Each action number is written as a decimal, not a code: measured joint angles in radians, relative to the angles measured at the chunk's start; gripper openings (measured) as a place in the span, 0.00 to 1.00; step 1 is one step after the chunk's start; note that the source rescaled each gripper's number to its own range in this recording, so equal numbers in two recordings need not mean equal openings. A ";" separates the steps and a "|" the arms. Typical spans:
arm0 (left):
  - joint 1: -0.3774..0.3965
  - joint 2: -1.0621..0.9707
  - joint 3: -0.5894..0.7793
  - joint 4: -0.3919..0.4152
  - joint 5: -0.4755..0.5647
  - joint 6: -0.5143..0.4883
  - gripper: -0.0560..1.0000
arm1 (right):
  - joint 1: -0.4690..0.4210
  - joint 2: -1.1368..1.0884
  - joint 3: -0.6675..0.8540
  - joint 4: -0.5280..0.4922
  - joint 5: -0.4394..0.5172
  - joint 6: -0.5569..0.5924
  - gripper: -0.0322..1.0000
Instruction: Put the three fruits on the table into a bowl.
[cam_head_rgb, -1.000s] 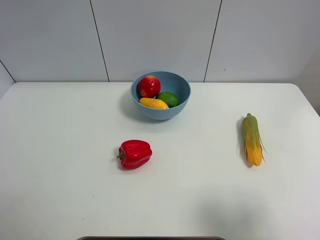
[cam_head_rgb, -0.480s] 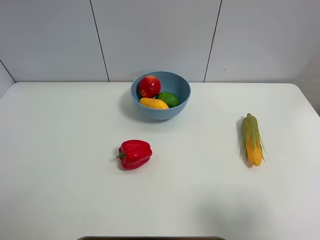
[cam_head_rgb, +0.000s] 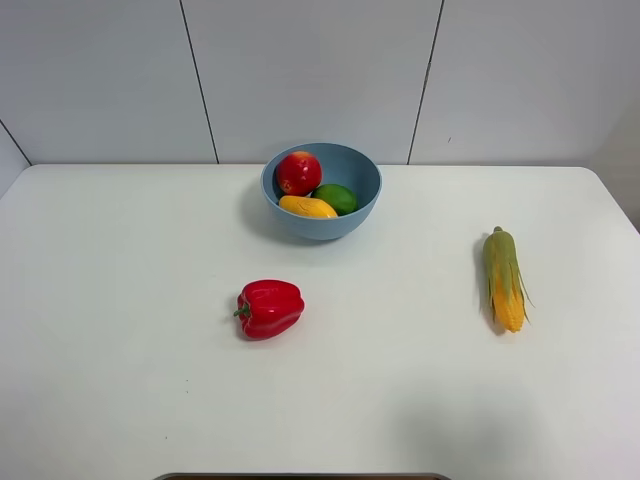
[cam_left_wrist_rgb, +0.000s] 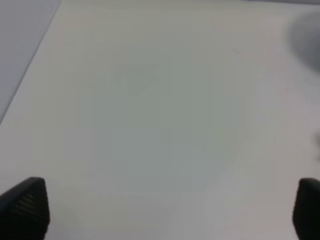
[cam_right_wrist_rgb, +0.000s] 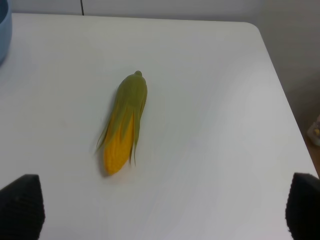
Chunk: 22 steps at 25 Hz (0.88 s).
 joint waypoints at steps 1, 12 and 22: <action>0.000 -0.014 0.017 0.000 -0.001 -0.002 1.00 | 0.000 0.000 0.000 0.000 0.000 0.000 0.93; 0.000 -0.029 0.118 0.000 0.008 -0.004 1.00 | 0.000 0.000 0.000 0.000 0.000 0.000 0.93; 0.000 -0.029 0.118 -0.001 0.007 -0.007 1.00 | 0.000 0.000 0.000 0.000 0.000 0.000 0.93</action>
